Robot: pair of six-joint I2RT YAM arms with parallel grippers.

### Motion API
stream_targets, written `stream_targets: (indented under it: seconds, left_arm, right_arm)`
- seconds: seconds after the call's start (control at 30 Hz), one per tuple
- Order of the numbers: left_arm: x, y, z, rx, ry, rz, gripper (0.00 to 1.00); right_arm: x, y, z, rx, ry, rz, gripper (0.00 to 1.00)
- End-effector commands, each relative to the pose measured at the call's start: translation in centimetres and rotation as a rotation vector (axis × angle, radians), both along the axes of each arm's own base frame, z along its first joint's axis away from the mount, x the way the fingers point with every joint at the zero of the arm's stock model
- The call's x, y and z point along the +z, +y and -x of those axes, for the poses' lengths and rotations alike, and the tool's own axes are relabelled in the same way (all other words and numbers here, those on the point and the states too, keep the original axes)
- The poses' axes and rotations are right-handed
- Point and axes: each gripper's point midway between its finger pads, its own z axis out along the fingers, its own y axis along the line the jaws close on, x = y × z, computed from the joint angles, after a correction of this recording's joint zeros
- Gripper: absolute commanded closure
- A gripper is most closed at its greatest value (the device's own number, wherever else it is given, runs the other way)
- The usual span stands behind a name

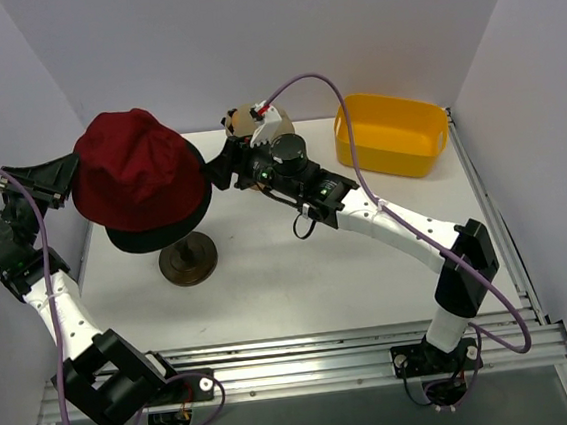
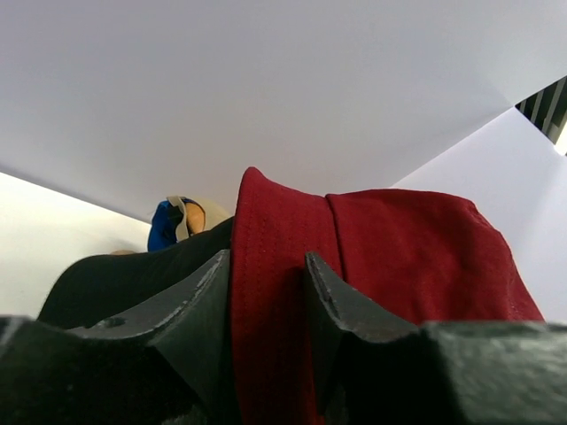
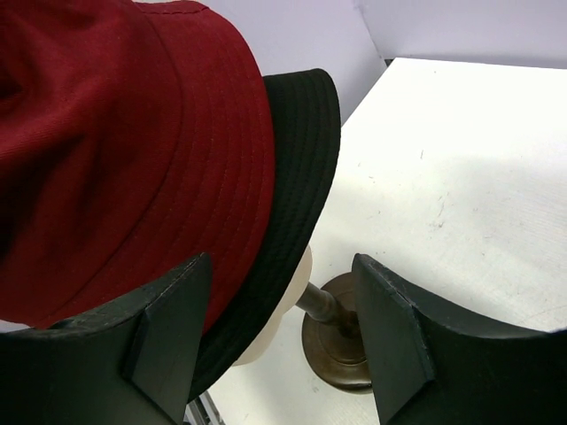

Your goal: Stack the hats

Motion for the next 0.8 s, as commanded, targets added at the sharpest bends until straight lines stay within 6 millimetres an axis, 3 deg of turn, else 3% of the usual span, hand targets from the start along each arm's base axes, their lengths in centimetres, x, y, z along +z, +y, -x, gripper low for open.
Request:
stream_targets:
  seconds: [0.0, 0.03, 0.13, 0.17, 0.2, 0.77]
  left_arm:
    - [1.2, -0.2, 0.1, 0.011, -0.047, -0.046, 0.56]
    - [1.1, -0.1, 0.0, 0.012, -0.044, -0.042, 0.66]
    - [0.8, 0.0, -0.2, 0.010, -0.038, -0.039, 0.82]
    - [0.7, 0.0, -0.3, 0.011, -0.036, -0.037, 0.93]
    - [0.5, 0.1, -0.4, 0.011, -0.032, -0.034, 0.97]
    - [-3.0, 0.3, -0.6, 0.067, 0.084, -0.113, 0.98]
  right_arm:
    - [3.0, -1.2, 0.4, -0.021, -0.065, -0.043, 0.40]
    - [2.9, -1.2, 0.4, -0.021, -0.063, -0.040, 0.40]
    - [2.9, -1.2, 0.4, -0.023, -0.067, -0.042, 0.40]
    - [2.8, -1.3, 0.4, -0.024, -0.066, -0.041, 0.40]
    - [3.0, -1.3, 0.5, -0.024, -0.066, -0.044, 0.40]
    - [6.6, -1.4, 0.9, -0.025, -0.095, -0.199, 0.41]
